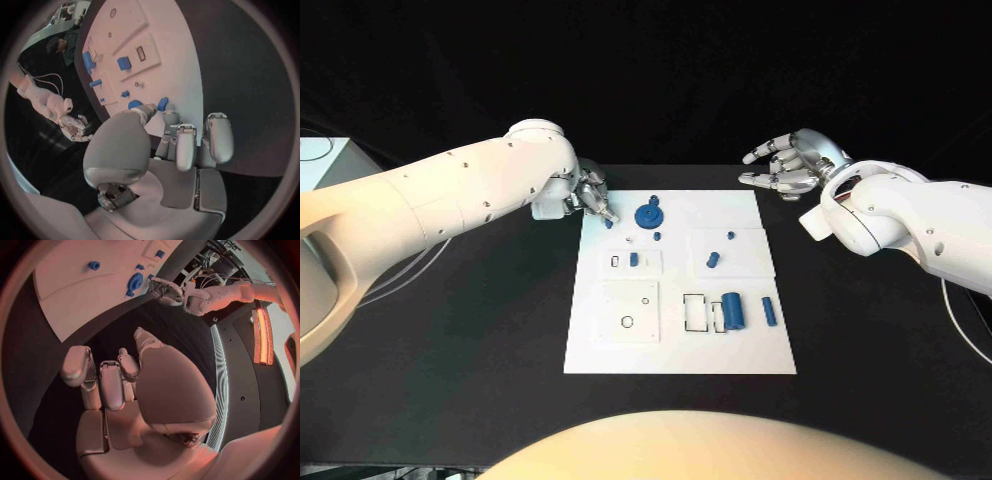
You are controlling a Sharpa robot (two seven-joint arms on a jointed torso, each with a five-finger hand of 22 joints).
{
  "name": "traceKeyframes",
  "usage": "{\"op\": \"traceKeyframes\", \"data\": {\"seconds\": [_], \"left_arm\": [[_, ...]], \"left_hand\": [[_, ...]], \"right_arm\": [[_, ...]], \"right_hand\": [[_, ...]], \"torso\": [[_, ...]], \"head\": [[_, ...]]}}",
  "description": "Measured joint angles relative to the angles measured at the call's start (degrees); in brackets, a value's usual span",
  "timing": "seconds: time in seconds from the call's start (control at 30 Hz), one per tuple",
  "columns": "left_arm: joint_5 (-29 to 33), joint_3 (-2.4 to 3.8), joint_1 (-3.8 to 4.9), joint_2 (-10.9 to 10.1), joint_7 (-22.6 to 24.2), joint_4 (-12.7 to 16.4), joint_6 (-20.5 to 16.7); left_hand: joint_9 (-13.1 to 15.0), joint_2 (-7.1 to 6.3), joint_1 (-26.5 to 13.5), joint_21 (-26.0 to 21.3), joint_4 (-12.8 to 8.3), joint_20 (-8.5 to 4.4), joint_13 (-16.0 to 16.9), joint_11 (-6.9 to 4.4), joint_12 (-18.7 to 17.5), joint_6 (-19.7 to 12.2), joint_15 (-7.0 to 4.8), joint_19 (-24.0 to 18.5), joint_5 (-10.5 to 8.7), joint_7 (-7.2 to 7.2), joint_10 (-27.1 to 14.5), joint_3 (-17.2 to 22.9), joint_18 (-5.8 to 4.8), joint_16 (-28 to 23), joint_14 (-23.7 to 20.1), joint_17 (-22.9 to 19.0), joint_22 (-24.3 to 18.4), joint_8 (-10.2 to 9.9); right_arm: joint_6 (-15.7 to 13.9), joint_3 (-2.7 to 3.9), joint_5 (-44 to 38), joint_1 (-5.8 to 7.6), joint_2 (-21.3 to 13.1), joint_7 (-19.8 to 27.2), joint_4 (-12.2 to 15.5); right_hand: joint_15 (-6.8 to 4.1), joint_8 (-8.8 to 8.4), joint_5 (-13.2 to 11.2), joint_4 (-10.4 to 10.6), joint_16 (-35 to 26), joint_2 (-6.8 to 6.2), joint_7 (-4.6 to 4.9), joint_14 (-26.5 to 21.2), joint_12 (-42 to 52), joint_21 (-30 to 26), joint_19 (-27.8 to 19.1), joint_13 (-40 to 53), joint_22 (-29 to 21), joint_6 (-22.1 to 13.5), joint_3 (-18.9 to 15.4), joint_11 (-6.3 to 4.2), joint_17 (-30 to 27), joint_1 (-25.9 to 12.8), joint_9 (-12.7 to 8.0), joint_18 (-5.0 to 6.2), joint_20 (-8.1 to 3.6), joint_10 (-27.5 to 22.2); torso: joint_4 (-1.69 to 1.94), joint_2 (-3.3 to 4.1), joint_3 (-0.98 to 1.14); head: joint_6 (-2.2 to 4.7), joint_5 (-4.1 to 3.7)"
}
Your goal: Assemble the parts on the task board
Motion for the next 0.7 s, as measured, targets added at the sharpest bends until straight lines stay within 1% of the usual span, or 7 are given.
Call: {"op": "traceKeyframes", "data": {"seconds": [0.1,0.17,0.3,0.4,0.6,0.63,0.7], "left_arm": [[0.50,0.00,0.00,0.02,0.00,-0.09,-0.02],[0.83,0.00,0.00,0.02,0.00,-0.13,-0.03],[1.49,0.00,0.00,0.01,0.00,-0.15,-0.01],[2.03,-0.01,0.00,-0.13,0.00,-0.12,0.03],[3.86,-0.01,0.01,-0.93,-0.09,0.56,-0.20],[4.38,-0.01,0.01,-1.17,-0.13,0.83,-0.37],[5.86,-0.02,0.01,-1.88,-0.30,1.65,-0.96]], "left_hand": [[-0.07,0.57,1.36,0.00,-1.41,-0.21,-0.19,-0.18,0.00,-0.05,-0.10,0.22,0.14,0.05,0.18,2.86,0.00,0.00,-0.10,0.00,0.12,0.53],[-0.06,0.15,2.21,0.00,-3.06,-0.22,-0.42,-0.17,0.00,-0.49,-0.23,0.22,0.09,0.04,0.18,6.13,0.00,0.00,0.03,0.00,0.23,1.42],[-0.06,0.04,2.28,0.00,-1.46,-0.21,-0.70,-0.18,-0.28,-0.98,-0.23,0.22,0.19,0.33,0.20,8.45,-0.01,0.27,0.03,0.00,0.64,3.17],[-0.06,-0.85,1.33,0.00,-0.54,-0.21,-0.70,-0.47,-0.28,-1.29,-0.22,0.22,0.32,0.24,0.50,9.56,0.00,0.27,0.03,0.00,0.90,5.06],[-0.05,-1.57,-0.31,0.80,-1.46,-0.73,-0.02,-0.45,0.42,-1.29,-0.22,0.76,0.32,0.24,1.57,11.12,0.00,0.89,0.02,0.00,1.17,6.13],[-0.05,-1.66,-0.95,0.89,-3.37,-0.79,0.25,-0.46,0.66,-1.29,-0.21,1.08,0.32,0.25,1.95,13.17,0.00,0.89,0.02,0.00,1.17,6.24],[-0.05,-1.98,-1.28,1.38,-3.29,-0.84,0.77,-0.66,0.95,-1.26,-0.27,1.45,0.48,0.22,2.57,13.26,-0.01,1.35,-0.04,0.00,1.17,6.35]], "right_arm": [[0.01,0.00,0.00,0.00,0.00,0.00,-0.01],[0.02,0.00,0.00,-0.01,0.00,-0.01,-0.02],[0.05,0.00,0.01,-0.01,0.01,-0.01,-0.03],[0.07,0.00,0.01,-0.01,0.01,-0.02,-0.04],[0.09,0.00,0.01,-0.01,-0.02,-0.02,-0.06],[0.10,0.00,0.01,-0.01,-0.02,-0.02,-0.07],[0.10,0.00,0.01,-0.01,-0.03,-0.03,-0.07]], "right_hand": [[0.00,0.00,0.00,0.00,0.00,0.00,0.00,0.00,0.00,0.00,0.00,0.00,0.00,0.00,0.00,0.00,0.00,0.00,0.00,0.00,0.00,0.00],[0.00,0.00,0.00,-0.02,0.00,0.00,-0.04,0.00,0.00,0.00,0.00,0.00,0.00,-0.03,0.02,0.00,0.00,0.00,0.01,0.00,0.00,0.00],[0.00,0.00,0.00,-0.16,0.00,0.00,-0.20,0.00,0.00,0.00,0.00,0.00,0.00,-0.20,0.17,0.00,0.00,0.00,0.07,0.00,0.00,0.00],[0.00,0.00,0.00,-0.16,0.00,0.00,-0.20,0.00,0.00,0.00,0.00,0.00,0.00,-0.20,0.16,0.00,0.00,0.00,0.07,0.00,0.00,0.00],[0.00,0.00,0.00,-0.16,-0.22,0.00,-0.20,0.00,0.00,0.00,0.00,-0.08,-0.06,-0.20,0.16,0.00,0.00,0.00,0.07,0.00,0.00,0.00],[0.00,0.00,0.00,-0.16,-0.22,0.00,-0.20,0.00,0.00,0.00,0.00,-0.08,-0.06,-0.20,0.16,0.00,0.00,0.00,0.07,0.00,0.00,0.00],[0.00,0.00,0.00,-0.16,-0.22,0.00,-0.20,0.00,0.00,0.00,0.00,-0.08,-0.06,-0.20,0.16,0.00,0.00,0.00,0.07,0.00,0.00,0.00]], "torso": [[0.01,0.00,0.00],[0.01,0.00,0.00],[0.01,-0.02,0.00],[0.01,-0.03,0.00],[0.03,-0.07,0.02],[0.03,-0.08,0.02],[0.06,-0.09,0.02]], "head": [[0.00,-0.04],[0.00,-0.04],[0.00,-0.01],[0.00,0.00],[0.00,0.00],[0.00,0.00],[0.00,0.00]]}}
